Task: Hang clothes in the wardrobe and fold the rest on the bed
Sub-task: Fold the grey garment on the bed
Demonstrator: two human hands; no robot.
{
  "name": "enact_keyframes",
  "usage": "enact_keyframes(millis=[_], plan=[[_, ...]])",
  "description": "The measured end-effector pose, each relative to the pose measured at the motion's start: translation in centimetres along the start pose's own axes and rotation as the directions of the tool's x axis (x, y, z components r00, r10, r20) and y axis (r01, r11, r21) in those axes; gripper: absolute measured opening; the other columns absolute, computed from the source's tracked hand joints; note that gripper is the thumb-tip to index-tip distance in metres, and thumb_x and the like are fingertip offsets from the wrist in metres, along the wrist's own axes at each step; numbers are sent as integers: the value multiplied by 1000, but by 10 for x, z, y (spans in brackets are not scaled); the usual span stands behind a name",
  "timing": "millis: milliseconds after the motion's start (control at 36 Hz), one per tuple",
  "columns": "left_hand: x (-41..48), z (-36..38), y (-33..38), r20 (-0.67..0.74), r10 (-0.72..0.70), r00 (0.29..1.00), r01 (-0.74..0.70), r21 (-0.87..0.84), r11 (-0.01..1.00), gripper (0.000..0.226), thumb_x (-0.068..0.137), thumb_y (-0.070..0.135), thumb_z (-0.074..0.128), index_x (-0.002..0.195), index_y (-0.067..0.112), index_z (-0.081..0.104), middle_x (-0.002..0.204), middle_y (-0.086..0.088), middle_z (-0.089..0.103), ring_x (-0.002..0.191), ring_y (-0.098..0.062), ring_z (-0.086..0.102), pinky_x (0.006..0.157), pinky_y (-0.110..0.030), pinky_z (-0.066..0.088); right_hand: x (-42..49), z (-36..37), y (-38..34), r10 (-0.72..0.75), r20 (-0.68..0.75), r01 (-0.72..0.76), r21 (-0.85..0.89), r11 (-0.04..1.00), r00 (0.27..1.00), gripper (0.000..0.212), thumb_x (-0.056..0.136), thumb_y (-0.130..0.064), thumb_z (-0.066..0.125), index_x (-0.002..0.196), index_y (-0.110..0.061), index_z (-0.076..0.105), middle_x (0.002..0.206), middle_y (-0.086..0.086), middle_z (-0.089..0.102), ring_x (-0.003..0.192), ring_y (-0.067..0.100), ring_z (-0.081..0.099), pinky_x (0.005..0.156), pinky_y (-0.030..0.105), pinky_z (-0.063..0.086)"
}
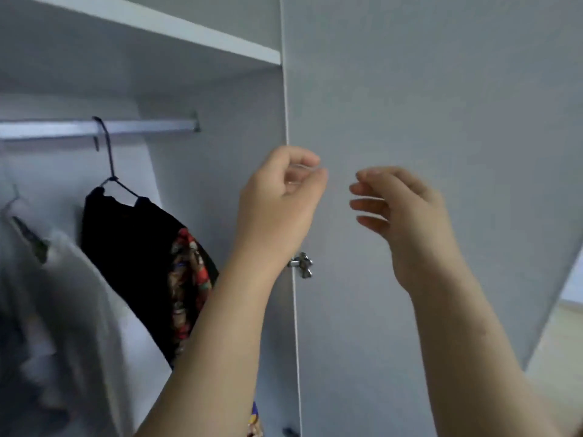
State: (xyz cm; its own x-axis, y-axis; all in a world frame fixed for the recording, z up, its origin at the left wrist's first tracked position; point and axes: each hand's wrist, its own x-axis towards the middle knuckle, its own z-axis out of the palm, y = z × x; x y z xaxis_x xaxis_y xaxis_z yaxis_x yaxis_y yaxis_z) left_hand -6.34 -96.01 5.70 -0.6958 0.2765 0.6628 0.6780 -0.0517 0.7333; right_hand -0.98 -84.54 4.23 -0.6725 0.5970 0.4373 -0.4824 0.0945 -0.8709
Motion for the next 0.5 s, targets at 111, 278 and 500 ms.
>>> enact_keyframes(millis=[111,278,500], plan=[[-39,54,-19,199,-169,965,202,-160,966,5,77,27,62,73,30,60,67,14,65,71,-9,67,71,-31,49,-32,-58,20,101,-182,-114,-58,992,978,14,90,-16,56,77,-18,63,74,-2,65,68,13,60,66,23,45],[-97,122,-33,463,-333,821,467,-211,859,17,89,10,55,78,21,61,72,6,65,61,-3,65,67,-27,49,-78,-133,39,228,-413,-279,-67,958,882,11,91,-14,54,82,-15,61,74,0,64,66,14,58,64,24,43],[-159,216,-16,780,-303,547,576,-88,813,13,92,16,53,83,21,61,79,4,67,73,-10,66,73,-29,50,-141,-234,37,277,-671,-398,-29,917,687,16,92,-12,53,81,-16,63,72,0,63,66,16,59,63,25,45]])
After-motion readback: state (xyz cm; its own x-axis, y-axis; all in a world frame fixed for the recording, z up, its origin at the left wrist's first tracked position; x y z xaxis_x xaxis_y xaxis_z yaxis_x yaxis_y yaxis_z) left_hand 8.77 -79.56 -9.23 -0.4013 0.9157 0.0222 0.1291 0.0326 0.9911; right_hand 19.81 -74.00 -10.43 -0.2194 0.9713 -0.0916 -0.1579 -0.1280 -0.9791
